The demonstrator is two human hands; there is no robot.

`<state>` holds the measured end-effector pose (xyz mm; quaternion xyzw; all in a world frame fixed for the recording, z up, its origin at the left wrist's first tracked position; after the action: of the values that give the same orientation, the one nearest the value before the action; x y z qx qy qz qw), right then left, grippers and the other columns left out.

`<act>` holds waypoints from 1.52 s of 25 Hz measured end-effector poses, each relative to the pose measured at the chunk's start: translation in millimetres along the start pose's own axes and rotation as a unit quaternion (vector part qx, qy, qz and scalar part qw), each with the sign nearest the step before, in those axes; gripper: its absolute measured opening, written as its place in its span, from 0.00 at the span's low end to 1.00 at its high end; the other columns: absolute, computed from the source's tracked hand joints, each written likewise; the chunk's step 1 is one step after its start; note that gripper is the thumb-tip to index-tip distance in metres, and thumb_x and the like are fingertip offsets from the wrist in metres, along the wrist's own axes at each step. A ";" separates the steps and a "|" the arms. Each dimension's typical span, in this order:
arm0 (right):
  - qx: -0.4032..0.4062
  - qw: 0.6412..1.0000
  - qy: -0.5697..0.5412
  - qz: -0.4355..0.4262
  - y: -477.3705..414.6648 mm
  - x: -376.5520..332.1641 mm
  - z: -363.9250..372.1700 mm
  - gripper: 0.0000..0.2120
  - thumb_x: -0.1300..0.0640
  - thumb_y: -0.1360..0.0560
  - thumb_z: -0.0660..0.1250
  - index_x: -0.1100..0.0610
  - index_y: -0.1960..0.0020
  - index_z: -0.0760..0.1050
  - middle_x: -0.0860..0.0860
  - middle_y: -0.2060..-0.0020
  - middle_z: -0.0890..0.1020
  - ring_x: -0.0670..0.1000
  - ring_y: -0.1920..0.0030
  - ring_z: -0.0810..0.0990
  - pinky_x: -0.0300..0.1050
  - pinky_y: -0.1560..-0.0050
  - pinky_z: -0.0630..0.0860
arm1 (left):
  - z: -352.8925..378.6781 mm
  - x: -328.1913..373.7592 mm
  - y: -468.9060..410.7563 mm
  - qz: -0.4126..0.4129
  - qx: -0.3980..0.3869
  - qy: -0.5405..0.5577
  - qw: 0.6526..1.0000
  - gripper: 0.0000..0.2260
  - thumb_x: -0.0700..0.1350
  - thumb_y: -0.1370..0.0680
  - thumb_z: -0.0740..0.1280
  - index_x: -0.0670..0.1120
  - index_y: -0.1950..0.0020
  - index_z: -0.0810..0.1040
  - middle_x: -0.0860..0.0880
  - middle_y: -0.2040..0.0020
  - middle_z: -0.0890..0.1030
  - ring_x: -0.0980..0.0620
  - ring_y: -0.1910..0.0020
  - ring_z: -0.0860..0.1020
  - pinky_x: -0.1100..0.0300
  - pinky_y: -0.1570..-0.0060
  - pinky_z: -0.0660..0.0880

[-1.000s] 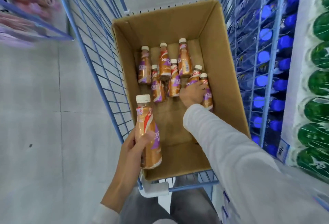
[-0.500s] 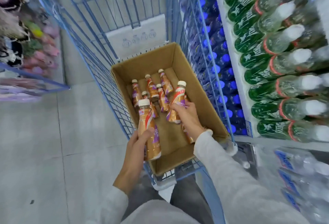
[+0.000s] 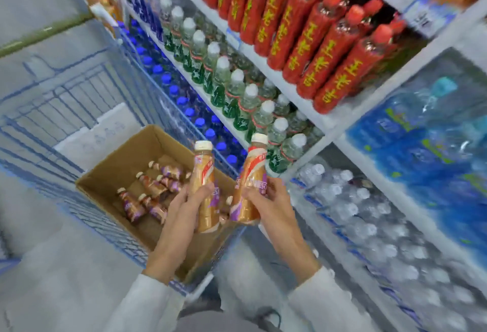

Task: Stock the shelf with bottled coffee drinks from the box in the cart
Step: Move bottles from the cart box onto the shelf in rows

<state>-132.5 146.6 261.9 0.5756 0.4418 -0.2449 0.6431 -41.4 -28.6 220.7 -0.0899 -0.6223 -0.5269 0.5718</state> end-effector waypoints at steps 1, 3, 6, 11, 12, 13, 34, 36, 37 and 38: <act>0.018 1.000 -0.013 -0.010 10.7 -4.1 -23.9 0.21 0.58 0.28 0.77 0.51 0.39 0.73 0.47 0.46 0.84 0.35 0.58 0.83 0.30 0.64 0.77 | 24.6 0.3 7.3 0.005 -0.026 -0.006 1.000 0.20 0.62 0.34 0.77 0.58 0.45 0.86 0.48 0.50 0.88 0.49 0.53 0.87 0.51 0.51 0.81; 0.055 0.997 -0.039 -0.030 33.0 -8.9 -74.3 0.20 0.58 0.28 0.78 0.50 0.41 0.73 0.46 0.47 0.84 0.37 0.58 0.84 0.31 0.64 0.76 | 74.3 -2.4 24.5 0.014 -0.068 -0.024 0.997 0.22 0.63 0.36 0.77 0.56 0.45 0.86 0.46 0.49 0.88 0.45 0.50 0.87 0.46 0.45 0.80; 0.106 0.990 -0.062 -0.068 69.5 -6.6 -163.7 0.17 0.61 0.27 0.77 0.49 0.44 0.74 0.46 0.51 0.84 0.37 0.58 0.84 0.32 0.61 0.77 | 158.1 -21.3 66.6 0.012 -0.144 -0.052 0.988 0.27 0.65 0.38 0.77 0.54 0.44 0.86 0.45 0.49 0.88 0.42 0.51 0.86 0.46 0.48 0.80; 0.177 0.971 -0.098 -0.130 143.5 1.4 -311.0 0.24 0.52 0.35 0.78 0.48 0.42 0.74 0.45 0.50 0.84 0.38 0.53 0.83 0.33 0.56 0.77 | 287.2 -67.3 146.4 -0.009 -0.205 -0.068 0.976 0.22 0.56 0.40 0.80 0.48 0.51 0.88 0.44 0.56 0.87 0.46 0.61 0.86 0.48 0.52 0.79; 0.193 0.965 -0.103 -0.142 158.2 2.4 -337.4 0.23 0.52 0.35 0.78 0.49 0.42 0.75 0.45 0.50 0.84 0.37 0.53 0.83 0.33 0.55 0.77 | 310.8 -73.2 161.6 -0.009 -0.217 -0.061 0.974 0.15 0.52 0.40 0.79 0.48 0.56 0.89 0.44 0.59 0.87 0.47 0.64 0.85 0.48 0.52 0.78; 0.212 0.959 -0.106 -0.154 174.0 2.7 -365.0 0.23 0.52 0.36 0.78 0.49 0.43 0.75 0.45 0.50 0.84 0.37 0.54 0.83 0.33 0.56 0.76 | 335.9 -79.5 177.0 -0.013 -0.233 -0.055 0.971 0.09 0.49 0.38 0.78 0.48 0.61 0.89 0.45 0.61 0.86 0.48 0.67 0.85 0.48 0.53 0.78; 0.474 0.811 -0.040 -0.342 256.4 -175.9 -672.7 0.30 0.53 0.30 0.79 0.49 0.35 0.66 0.43 0.45 0.78 0.38 0.49 0.80 0.34 0.53 0.76 | 733.5 40.9 312.4 0.385 -0.417 -0.227 0.792 0.25 0.53 0.24 0.76 0.51 0.31 0.71 0.53 0.41 0.81 0.55 0.44 0.81 0.57 0.44 0.77; 0.478 0.811 -0.023 -0.336 241.6 -174.8 -679.5 0.33 0.52 0.29 0.79 0.49 0.32 0.64 0.42 0.43 0.75 0.40 0.45 0.77 0.32 0.51 0.74 | 741.4 37.1 299.7 0.397 -0.408 -0.229 0.790 0.25 0.52 0.23 0.75 0.52 0.31 0.68 0.53 0.39 0.79 0.53 0.42 0.80 0.59 0.44 0.75; 0.481 0.811 -0.016 -0.333 235.2 -172.4 -682.2 0.34 0.52 0.29 0.78 0.50 0.30 0.64 0.43 0.41 0.75 0.42 0.43 0.77 0.32 0.48 0.74 | 741.9 34.6 294.1 0.401 -0.405 -0.228 0.790 0.25 0.52 0.23 0.75 0.52 0.31 0.67 0.54 0.39 0.79 0.53 0.42 0.80 0.61 0.45 0.74; 0.484 0.809 -0.010 -0.333 229.6 -170.2 -684.6 0.35 0.53 0.29 0.78 0.51 0.29 0.63 0.46 0.38 0.75 0.45 0.40 0.77 0.33 0.46 0.73 | 742.7 32.4 289.2 0.408 -0.402 -0.228 0.787 0.26 0.52 0.23 0.75 0.52 0.31 0.67 0.54 0.39 0.79 0.54 0.42 0.79 0.63 0.46 0.74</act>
<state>-222.7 818.5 563.1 0.6271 0.4241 -0.6322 0.1649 -303.7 642.8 562.2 -0.6745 -0.3717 -0.4112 0.4876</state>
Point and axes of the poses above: each hand's wrist, its own y-axis away from the middle knuckle, its own z-axis out of the palm, x = y × z, the point moved 9 cm from there along -y, towards the middle knuckle
